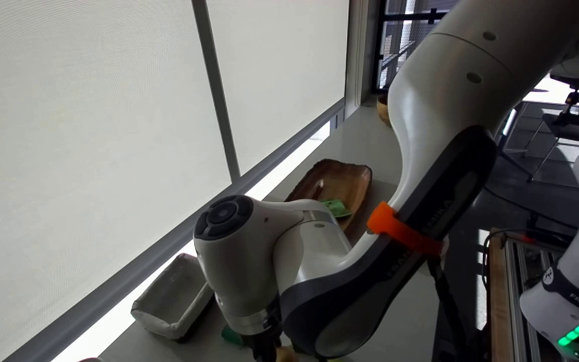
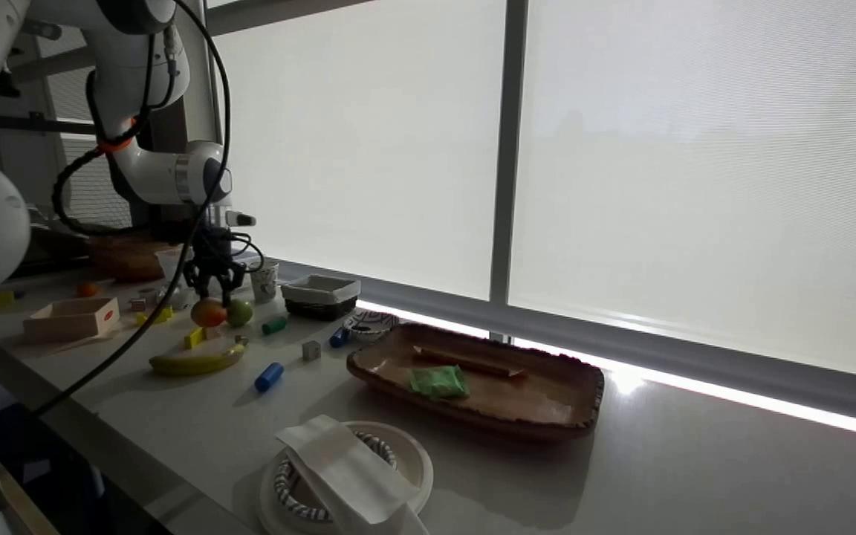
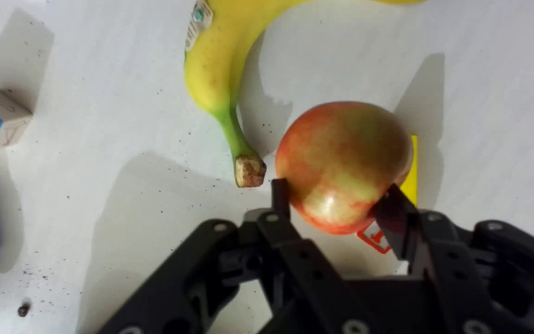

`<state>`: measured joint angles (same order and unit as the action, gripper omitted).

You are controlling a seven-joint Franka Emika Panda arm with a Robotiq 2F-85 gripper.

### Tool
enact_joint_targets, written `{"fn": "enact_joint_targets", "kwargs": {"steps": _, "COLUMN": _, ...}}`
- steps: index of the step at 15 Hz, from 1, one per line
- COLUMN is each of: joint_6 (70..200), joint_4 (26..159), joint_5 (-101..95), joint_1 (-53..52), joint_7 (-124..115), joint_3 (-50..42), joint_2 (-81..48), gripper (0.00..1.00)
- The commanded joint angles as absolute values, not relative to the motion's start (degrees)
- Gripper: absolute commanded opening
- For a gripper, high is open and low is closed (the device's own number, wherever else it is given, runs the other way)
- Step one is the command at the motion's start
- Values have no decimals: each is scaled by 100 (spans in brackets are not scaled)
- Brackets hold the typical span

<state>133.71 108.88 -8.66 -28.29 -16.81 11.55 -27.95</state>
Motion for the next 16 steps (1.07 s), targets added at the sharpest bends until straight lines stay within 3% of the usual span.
{"fn": "enact_joint_targets", "kwargs": {"steps": 1, "joint_6": 13267, "joint_4": 11699, "joint_5": -939, "joint_1": -2901, "joint_7": -2565, "joint_3": 1036, "joint_2": -1989, "gripper": 25}}
{"fn": "enact_joint_targets", "kwargs": {"steps": 7, "joint_6": 13622, "joint_4": 12501, "joint_5": -1556, "joint_1": -2788, "joint_7": -3967, "joint_3": 836, "joint_2": -1466, "gripper": 25}}
{"fn": "enact_joint_targets", "kwargs": {"steps": 16, "joint_6": 14485, "joint_4": 12871, "joint_5": -1732, "joint_1": -2259, "joint_7": -4111, "joint_3": 593, "joint_2": -1698, "gripper": 25}}
